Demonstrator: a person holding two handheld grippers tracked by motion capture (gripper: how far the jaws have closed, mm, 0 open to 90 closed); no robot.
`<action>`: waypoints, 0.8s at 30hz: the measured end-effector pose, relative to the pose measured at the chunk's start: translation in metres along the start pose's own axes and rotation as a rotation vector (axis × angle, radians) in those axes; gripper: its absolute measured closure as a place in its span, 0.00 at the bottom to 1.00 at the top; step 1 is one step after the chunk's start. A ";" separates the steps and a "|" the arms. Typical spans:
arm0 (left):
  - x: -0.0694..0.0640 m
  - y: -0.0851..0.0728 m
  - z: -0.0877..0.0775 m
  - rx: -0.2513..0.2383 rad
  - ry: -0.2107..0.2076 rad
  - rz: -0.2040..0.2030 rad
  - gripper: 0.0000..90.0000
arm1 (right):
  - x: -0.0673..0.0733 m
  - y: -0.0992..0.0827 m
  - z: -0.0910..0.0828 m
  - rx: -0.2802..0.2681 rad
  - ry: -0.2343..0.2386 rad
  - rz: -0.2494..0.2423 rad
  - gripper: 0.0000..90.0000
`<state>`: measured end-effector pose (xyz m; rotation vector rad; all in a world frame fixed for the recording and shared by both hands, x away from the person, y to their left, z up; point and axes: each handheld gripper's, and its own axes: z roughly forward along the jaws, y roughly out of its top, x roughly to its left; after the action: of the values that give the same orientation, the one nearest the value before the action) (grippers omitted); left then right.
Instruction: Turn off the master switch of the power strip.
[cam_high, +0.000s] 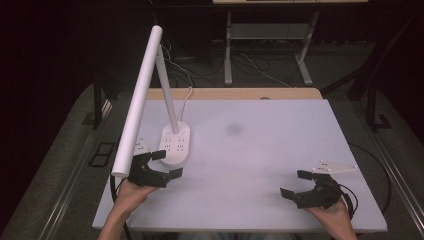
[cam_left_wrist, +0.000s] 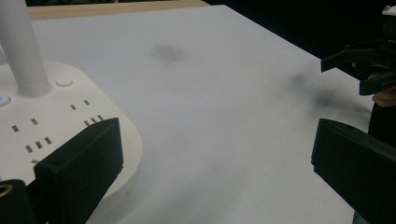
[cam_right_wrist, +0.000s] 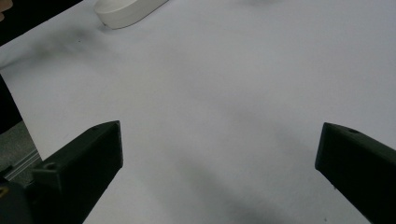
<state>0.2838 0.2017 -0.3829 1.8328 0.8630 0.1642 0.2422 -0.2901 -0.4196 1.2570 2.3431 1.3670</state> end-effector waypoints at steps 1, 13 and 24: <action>0.001 0.000 0.000 -0.003 0.000 -0.004 0.01 | 0.000 0.000 0.000 0.000 0.000 0.000 0.00; 0.019 0.012 -0.003 0.008 0.024 -0.001 0.02 | -0.002 -0.001 -0.001 -0.005 -0.011 0.007 0.00; 0.035 0.021 -0.002 0.030 0.049 -0.014 0.03 | -0.001 -0.002 -0.001 0.000 -0.013 0.008 0.00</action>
<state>0.3184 0.2216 -0.3738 1.8571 0.9168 0.1889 0.2414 -0.2918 -0.4206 1.2730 2.3321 1.3562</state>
